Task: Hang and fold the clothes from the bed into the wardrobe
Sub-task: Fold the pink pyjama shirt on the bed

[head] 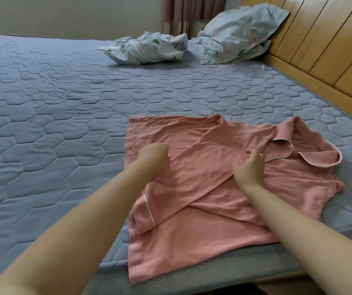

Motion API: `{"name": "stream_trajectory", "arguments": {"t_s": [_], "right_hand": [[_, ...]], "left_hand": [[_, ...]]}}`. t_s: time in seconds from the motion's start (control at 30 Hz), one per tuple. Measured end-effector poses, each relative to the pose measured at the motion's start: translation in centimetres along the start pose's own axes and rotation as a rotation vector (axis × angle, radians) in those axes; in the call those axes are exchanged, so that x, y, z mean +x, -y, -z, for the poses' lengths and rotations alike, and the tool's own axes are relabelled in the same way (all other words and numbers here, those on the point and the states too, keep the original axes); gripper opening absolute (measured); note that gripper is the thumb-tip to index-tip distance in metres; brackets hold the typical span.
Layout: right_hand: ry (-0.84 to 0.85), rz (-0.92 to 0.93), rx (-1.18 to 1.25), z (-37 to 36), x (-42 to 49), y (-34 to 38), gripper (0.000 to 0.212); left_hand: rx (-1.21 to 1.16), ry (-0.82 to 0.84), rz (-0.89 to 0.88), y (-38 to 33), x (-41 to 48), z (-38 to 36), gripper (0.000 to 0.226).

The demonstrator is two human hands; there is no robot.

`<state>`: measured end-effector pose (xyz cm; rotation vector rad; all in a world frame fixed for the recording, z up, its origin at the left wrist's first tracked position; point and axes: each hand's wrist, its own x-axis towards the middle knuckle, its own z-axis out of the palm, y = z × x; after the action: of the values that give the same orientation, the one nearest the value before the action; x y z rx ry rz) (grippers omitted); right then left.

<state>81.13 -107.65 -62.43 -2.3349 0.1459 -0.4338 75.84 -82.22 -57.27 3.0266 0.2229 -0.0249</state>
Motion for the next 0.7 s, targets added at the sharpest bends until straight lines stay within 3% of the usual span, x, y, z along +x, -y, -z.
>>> {"name": "stream_trajectory", "arguments": {"t_s": [0.1,0.17,0.27,0.4,0.53,0.6,0.7], "right_hand": [[0.135,0.183,-0.256,-0.4,1.7,-0.2,0.049],[0.187,0.257,-0.387,-0.5,3.4,-0.8,0.050],[0.085,0.288,-0.378,-0.3,7.3,-1.7,0.041],[-0.021,-0.070,-0.037,-0.5,12.6,-3.7,0.033],[-0.173,-0.476,0.184,-2.3,16.3,-5.2,0.057],[-0.253,-0.555,0.207,-2.7,17.6,-5.8,0.057],[-0.340,-0.500,0.268,-3.0,17.9,-7.0,0.035]], "left_hand": [[-0.162,0.037,-0.140,-4.6,2.1,-2.5,0.041],[-0.242,0.072,-0.143,-6.8,3.7,-4.6,0.051],[-0.378,0.021,-0.030,-9.0,6.9,-6.5,0.062],[-0.437,-0.046,0.107,-11.4,10.1,-9.3,0.068],[-0.259,-0.274,0.119,-12.0,10.9,-11.7,0.065],[-0.252,-0.320,0.113,-11.9,11.3,-12.0,0.065],[-0.260,-0.374,0.083,-11.9,11.5,-11.9,0.065]]}}
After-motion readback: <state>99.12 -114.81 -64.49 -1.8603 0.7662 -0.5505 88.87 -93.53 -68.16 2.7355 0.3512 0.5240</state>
